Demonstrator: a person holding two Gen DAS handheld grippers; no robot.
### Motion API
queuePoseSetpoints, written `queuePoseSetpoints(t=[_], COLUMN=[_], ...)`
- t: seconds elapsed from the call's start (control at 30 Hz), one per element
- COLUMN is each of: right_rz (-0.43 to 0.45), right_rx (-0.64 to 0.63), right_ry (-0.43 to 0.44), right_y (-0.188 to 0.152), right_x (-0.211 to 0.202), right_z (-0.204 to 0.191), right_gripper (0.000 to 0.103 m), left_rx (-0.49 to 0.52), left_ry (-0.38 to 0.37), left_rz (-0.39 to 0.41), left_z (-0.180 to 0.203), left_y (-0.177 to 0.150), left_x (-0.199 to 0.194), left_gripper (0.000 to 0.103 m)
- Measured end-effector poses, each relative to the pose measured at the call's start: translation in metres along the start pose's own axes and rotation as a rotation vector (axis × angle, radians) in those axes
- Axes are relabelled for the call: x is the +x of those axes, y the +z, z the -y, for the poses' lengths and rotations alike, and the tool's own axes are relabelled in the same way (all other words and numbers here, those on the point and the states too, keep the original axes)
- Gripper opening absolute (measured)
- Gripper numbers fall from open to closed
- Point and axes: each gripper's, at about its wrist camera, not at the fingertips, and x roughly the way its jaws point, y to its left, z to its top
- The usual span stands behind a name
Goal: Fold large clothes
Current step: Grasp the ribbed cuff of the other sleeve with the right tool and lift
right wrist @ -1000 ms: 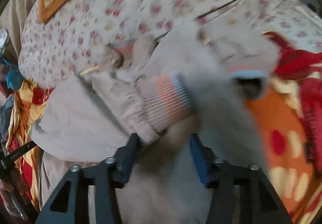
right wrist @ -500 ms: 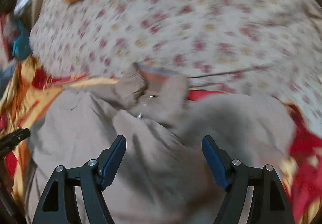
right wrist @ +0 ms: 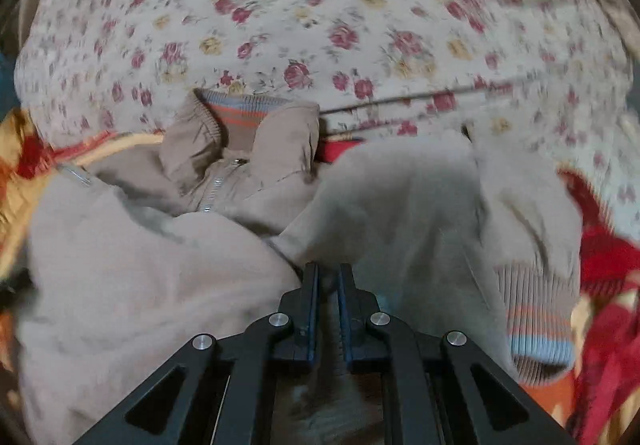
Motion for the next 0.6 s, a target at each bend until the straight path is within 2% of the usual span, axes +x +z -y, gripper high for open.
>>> queuePoseSetpoints(t=[0.07, 0.1, 0.13, 0.2, 0.3, 0.37, 0.43, 0.47, 0.5, 0.6], right_rz=[0.001, 0.017, 0.037, 0.085, 0.048, -0.007, 0.048, 0.042, 0.037, 0.051], right_rx=[0.063, 0.065, 0.06, 0.037, -0.034, -0.072, -0.134, -0.156, -0.165, -0.129], right_ry=[0.067, 0.077, 0.079, 0.087, 0.078, -0.005, -0.073, -0.093, -0.095, -0.005], right_y=[-0.006, -0.011, -0.015, -0.027, -0.042, -0.052, -0.058, -0.06, -0.06, -0.063], right_x=[-0.02, -0.032, -0.04, -0.056, -0.047, -0.019, -0.017, -0.022, -0.026, -0.053], right_z=[0.009, 0.011, 0.011, 0.008, -0.009, -0.017, -0.029, -0.032, -0.034, -0.02], right_gripper=[0.012, 0.024, 0.043, 0.056, 0.056, 0.057, 0.059, 0.059, 0.059, 0.067], left_rx=[-0.002, 0.002, 0.011, 0.048, 0.114, 0.163, 0.187, 0.19, 0.183, 0.141], left_ry=[-0.038, -0.045, -0.05, -0.05, 0.003, 0.057, 0.079, 0.078, 0.068, 0.031], left_rz=[0.046, 0.063, 0.076, 0.066, 0.0, -0.005, 0.004, 0.008, 0.01, 0.012], left_z=[0.001, 0.003, 0.006, 0.015, 0.029, 0.036, 0.04, 0.04, 0.039, 0.03], left_y=[0.003, 0.004, 0.005, 0.003, -0.005, -0.011, -0.014, -0.015, -0.015, -0.014], left_x=[-0.01, -0.013, -0.015, -0.011, 0.01, 0.021, 0.021, 0.019, 0.017, 0.011], left_gripper=[0.062, 0.062, 0.062, 0.062, 0.062, 0.063, 0.063, 0.063, 0.063, 0.063])
